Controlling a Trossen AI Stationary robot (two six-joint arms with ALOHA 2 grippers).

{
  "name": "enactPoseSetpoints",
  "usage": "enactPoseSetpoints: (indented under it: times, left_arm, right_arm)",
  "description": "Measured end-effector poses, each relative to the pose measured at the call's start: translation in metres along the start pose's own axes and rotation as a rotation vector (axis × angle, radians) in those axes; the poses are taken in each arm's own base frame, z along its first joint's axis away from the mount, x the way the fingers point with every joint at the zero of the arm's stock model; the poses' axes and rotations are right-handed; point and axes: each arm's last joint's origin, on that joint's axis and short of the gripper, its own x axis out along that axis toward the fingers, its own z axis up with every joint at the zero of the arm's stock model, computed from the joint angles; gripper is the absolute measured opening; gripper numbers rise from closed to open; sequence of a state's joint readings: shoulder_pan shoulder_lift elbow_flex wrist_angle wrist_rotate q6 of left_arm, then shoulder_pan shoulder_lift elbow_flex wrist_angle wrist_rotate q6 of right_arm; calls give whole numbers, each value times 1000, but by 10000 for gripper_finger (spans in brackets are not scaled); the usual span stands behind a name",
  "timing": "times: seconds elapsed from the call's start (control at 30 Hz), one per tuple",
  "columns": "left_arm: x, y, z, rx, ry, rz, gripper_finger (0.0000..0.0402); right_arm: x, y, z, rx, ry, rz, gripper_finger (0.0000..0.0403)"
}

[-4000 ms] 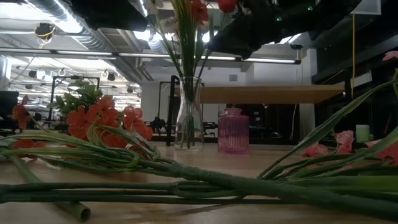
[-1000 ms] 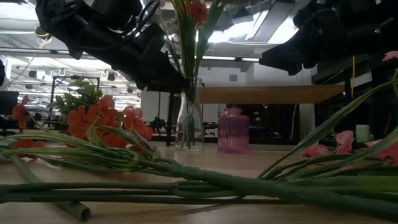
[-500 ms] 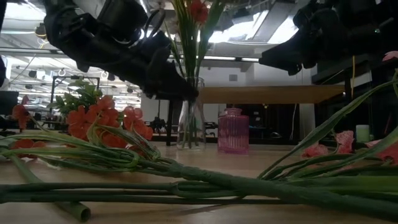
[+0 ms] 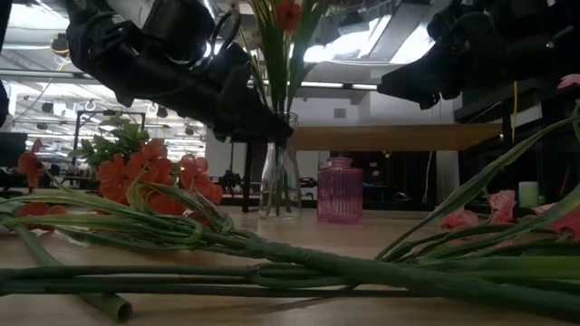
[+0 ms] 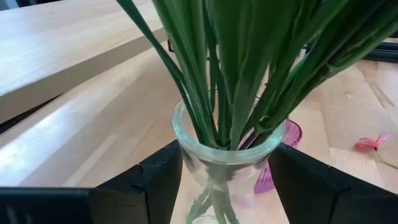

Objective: Pick and place flowers into a vace then onto a shelf
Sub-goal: Put the transparent vase with the flowers on the shelf

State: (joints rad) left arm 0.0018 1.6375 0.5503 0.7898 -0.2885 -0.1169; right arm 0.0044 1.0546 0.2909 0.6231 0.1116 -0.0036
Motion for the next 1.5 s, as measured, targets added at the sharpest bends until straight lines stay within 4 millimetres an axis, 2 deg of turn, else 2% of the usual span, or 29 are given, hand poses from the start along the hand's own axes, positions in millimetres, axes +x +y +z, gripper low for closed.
enactPoseSetpoints:
  times: [0.37, 0.9, 1.07, 1.33, 1.5]
  left_arm:
    - [0, 0, 0, 18, 0, 8, 174]
    - [-1, 0, 5, 9, -38, 5, 173]
    - [-10, 1, 19, 12, -76, -2, 173]
    - [-37, 5, 47, -2, -98, -8, 173]
    - [-51, 11, 62, 5, -128, -84, 173]
  right_arm:
    - [0, 0, 0, 0, -3, 0, 157]
    - [0, 0, 0, 0, -2, -1, 157]
    - [0, 0, 0, 0, -2, -1, 157]
    - [0, 0, 0, 0, -2, -1, 157]
    - [0, 0, 0, 0, -3, -1, 157]
